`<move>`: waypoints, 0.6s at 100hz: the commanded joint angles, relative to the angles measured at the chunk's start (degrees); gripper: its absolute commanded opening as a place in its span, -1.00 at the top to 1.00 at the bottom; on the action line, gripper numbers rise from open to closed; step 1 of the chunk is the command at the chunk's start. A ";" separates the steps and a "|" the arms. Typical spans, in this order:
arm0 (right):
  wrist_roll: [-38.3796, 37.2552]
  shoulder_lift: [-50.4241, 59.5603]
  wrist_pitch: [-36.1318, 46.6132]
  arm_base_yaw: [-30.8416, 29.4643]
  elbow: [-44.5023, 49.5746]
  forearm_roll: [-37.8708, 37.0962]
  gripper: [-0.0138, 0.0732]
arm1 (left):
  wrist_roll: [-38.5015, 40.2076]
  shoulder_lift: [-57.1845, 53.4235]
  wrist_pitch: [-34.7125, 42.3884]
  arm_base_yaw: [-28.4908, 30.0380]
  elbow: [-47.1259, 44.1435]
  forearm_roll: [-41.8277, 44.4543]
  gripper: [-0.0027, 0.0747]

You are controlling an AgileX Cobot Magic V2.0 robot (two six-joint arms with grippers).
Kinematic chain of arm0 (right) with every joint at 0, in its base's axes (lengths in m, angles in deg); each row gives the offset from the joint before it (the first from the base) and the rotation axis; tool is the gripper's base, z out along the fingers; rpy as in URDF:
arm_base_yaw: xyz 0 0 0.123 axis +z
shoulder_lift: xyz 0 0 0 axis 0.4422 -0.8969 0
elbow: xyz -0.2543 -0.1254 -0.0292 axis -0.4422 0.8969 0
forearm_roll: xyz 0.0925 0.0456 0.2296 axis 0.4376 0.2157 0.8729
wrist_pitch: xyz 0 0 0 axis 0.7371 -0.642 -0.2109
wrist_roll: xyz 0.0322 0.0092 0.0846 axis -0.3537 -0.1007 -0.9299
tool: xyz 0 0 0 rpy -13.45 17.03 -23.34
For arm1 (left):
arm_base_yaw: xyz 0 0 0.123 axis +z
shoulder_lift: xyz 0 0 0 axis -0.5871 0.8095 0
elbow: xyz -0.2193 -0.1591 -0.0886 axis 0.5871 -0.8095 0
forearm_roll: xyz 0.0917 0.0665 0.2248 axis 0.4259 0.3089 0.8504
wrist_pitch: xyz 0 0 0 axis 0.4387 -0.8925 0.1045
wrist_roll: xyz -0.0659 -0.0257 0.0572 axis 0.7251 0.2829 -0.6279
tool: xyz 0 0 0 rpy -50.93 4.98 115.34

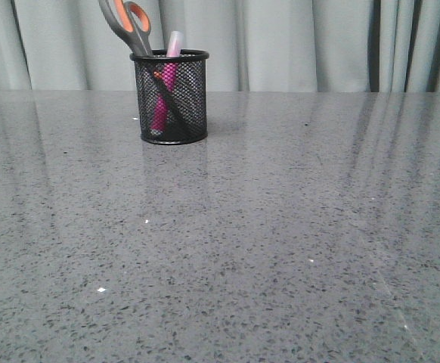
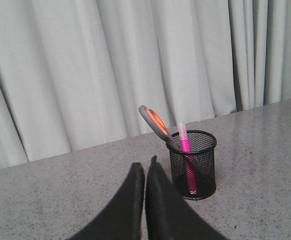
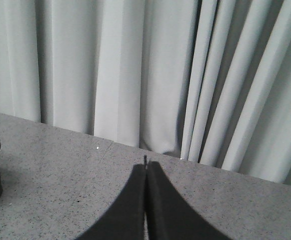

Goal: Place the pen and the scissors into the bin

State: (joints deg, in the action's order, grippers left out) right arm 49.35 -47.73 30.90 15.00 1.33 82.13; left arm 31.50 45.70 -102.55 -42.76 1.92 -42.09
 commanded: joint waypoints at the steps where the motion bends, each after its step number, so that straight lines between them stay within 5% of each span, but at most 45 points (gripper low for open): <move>1: 0.57 4.07 -1.56 -0.41 1.10 -1.26 0.86 | 0.52 0.57 2.94 0.16 1.44 -1.36 0.99; 60: -4.90 31.98 1.69 -0.41 21.60 -1.26 0.86 | 0.57 -12.24 5.86 0.16 -9.88 -6.02 0.99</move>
State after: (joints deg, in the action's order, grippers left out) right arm 44.66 -16.63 34.68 15.00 22.65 82.26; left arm 31.50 35.58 -99.87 -42.76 -7.92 -46.06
